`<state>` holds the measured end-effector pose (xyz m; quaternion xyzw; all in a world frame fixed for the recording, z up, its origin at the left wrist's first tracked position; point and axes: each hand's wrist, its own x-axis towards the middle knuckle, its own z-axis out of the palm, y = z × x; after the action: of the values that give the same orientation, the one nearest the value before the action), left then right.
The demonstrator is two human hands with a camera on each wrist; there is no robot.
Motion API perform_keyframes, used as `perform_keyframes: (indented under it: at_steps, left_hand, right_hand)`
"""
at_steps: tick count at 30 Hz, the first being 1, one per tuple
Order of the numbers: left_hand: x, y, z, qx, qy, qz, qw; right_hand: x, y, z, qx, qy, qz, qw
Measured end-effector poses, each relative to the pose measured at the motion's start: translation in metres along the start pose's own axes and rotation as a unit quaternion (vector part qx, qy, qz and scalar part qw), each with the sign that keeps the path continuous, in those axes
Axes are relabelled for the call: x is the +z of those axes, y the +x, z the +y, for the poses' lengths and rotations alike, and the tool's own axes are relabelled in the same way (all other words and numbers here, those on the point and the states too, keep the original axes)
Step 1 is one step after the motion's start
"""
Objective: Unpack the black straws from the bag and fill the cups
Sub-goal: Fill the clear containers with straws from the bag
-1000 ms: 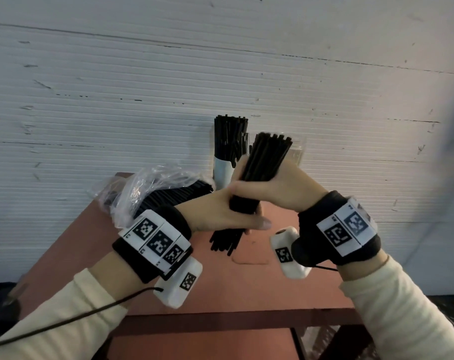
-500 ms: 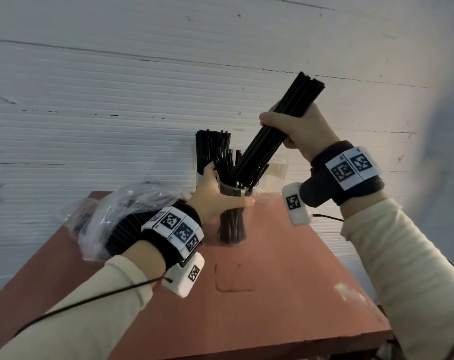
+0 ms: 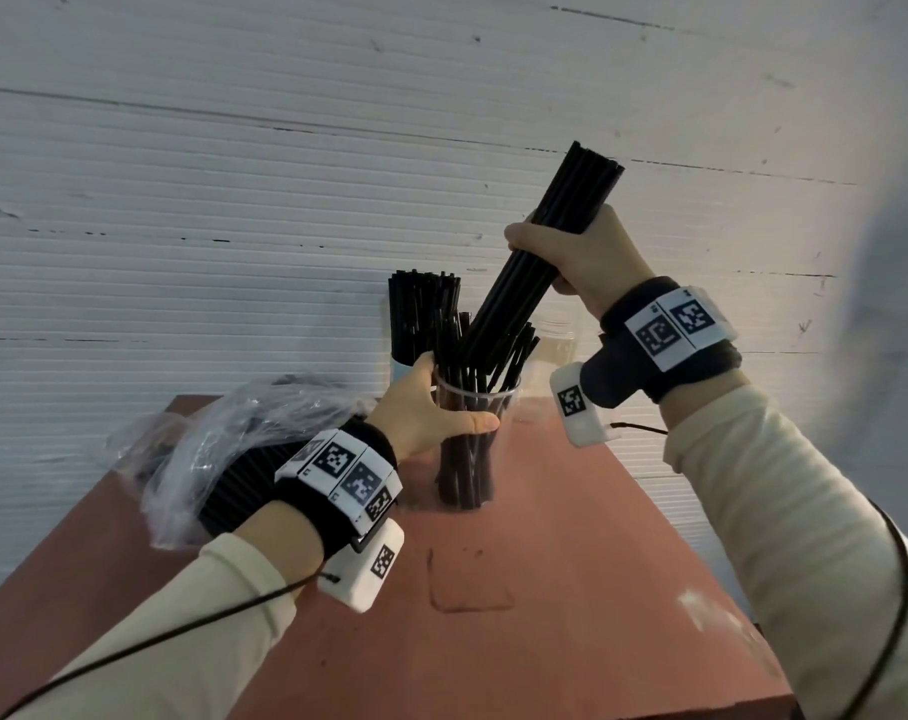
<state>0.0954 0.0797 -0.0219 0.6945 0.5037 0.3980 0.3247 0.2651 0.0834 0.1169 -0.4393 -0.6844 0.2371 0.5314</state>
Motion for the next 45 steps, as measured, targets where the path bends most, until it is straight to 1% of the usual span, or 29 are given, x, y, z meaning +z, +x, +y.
perform_keyframes:
  at_steps: [3, 8, 11, 14, 16, 21, 23, 24, 27, 28, 30, 32, 34, 36, 39, 40, 41, 43, 45]
  left_hand:
    - [-0.001, -0.001, 0.0, 0.007, 0.009, 0.0, 1.0]
    - [-0.001, -0.003, 0.0, 0.011, -0.009, -0.005, 1.0]
    - [-0.001, -0.002, -0.002, 0.014, -0.02, -0.004, 1.0]
    - [-0.001, -0.002, -0.004, 0.018, -0.025, 0.001, 1.0]
    - [0.0, -0.002, -0.005, 0.017, -0.03, 0.006, 0.999]
    - [0.001, -0.002, -0.007, 0.016, -0.042, 0.01, 0.999]
    - [0.001, -0.002, -0.007, 0.017, -0.04, 0.009, 0.999]
    - [0.0, -0.002, -0.007, 0.018, -0.037, 0.007, 0.999]
    - [0.0, -0.002, -0.003, 0.019, -0.025, 0.0, 1.0]
    - [0.0, -0.001, -0.002, 0.018, -0.024, -0.002, 1.0]
    - [0.0, -0.001, -0.002, 0.016, -0.029, 0.0, 0.999]
    - [0.001, 0.0, -0.002, 0.019, -0.033, 0.001, 0.999]
    - [0.002, 0.0, -0.003, 0.021, -0.037, 0.0, 0.999]
    - [0.003, -0.001, -0.003, 0.025, -0.042, 0.001, 0.999]
    - [0.004, -0.002, -0.003, 0.025, -0.052, 0.001, 0.998]
    - [0.004, -0.003, -0.003, 0.022, -0.056, 0.0, 0.998]
    - [0.005, -0.003, -0.003, 0.021, -0.06, 0.0, 0.998]
    - [0.005, -0.003, 0.0, 0.019, -0.069, 0.001, 0.997]
    - [0.004, -0.004, 0.004, 0.013, -0.075, -0.004, 0.997]
  right_hand:
    - [0.006, -0.001, 0.003, -0.002, -0.017, -0.007, 1.0]
    - [0.009, -0.008, 0.006, -0.007, -0.086, -0.039, 0.995]
    - [0.009, -0.012, 0.01, 0.01, -0.131, -0.065, 0.989]
    - [0.017, -0.018, 0.013, 0.032, -0.185, -0.108, 0.976]
    - [0.023, -0.022, 0.016, 0.04, -0.192, -0.115, 0.974]
    - [0.027, -0.028, 0.019, 0.017, -0.241, -0.129, 0.962]
    - [0.028, -0.03, 0.025, 0.0, -0.251, -0.104, 0.962]
    - [0.03, -0.031, 0.027, -0.012, -0.254, -0.078, 0.964]
    - [0.037, -0.036, 0.034, -0.088, -0.262, 0.018, 0.961]
    - [0.039, -0.036, 0.037, -0.115, -0.249, 0.045, 0.961]
    - [0.044, -0.037, 0.039, -0.153, -0.22, 0.068, 0.961]
    - [0.048, -0.04, 0.042, -0.165, -0.227, 0.053, 0.958]
    - [0.05, -0.041, 0.044, -0.138, -0.234, 0.021, 0.962]
    - [0.049, -0.041, 0.046, -0.109, -0.239, 0.004, 0.965]
    - [0.044, -0.043, 0.045, -0.124, -0.231, 0.019, 0.965]
    - [0.043, -0.044, 0.044, -0.134, -0.226, 0.011, 0.965]
    - [0.042, -0.045, 0.043, -0.139, -0.22, -0.01, 0.966]
    - [0.042, -0.048, 0.043, -0.126, -0.221, -0.064, 0.965]
    - [0.042, -0.049, 0.04, -0.114, -0.226, -0.079, 0.964]
